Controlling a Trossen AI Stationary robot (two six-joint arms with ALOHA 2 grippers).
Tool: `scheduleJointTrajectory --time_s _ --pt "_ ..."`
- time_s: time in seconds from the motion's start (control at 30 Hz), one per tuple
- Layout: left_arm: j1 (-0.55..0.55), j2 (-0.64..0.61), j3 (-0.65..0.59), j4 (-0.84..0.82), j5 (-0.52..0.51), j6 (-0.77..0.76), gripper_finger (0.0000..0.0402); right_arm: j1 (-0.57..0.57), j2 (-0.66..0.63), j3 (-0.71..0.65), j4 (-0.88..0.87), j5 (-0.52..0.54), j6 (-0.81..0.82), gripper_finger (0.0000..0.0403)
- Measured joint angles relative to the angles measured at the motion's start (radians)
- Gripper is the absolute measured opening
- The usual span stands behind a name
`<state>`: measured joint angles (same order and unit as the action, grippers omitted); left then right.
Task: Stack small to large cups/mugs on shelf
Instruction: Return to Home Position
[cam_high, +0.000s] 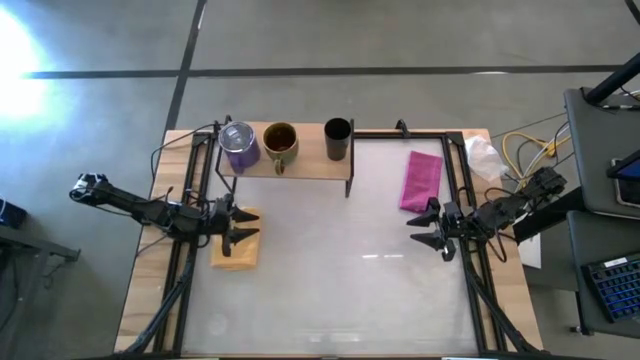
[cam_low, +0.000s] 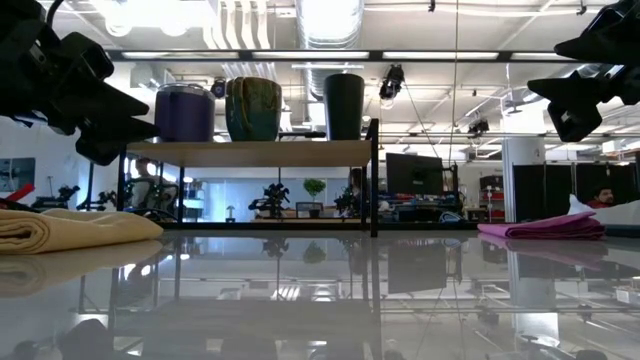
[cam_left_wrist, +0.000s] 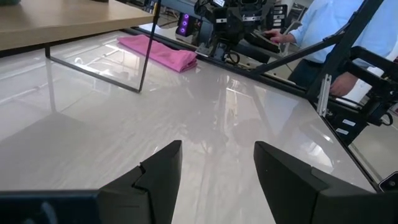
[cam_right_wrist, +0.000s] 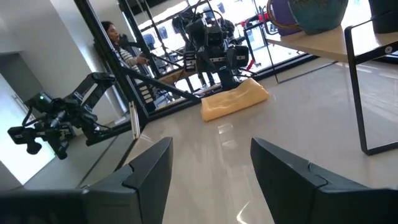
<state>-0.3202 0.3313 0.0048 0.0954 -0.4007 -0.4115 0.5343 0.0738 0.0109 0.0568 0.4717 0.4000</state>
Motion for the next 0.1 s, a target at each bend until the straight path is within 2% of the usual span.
scheduleJointTrajectory --time_s 0.1 --pt "0.000 0.000 0.000 0.000 0.000 0.000 0.0187 0.000 0.000 0.000 0.000 0.000 0.000 0.0210"
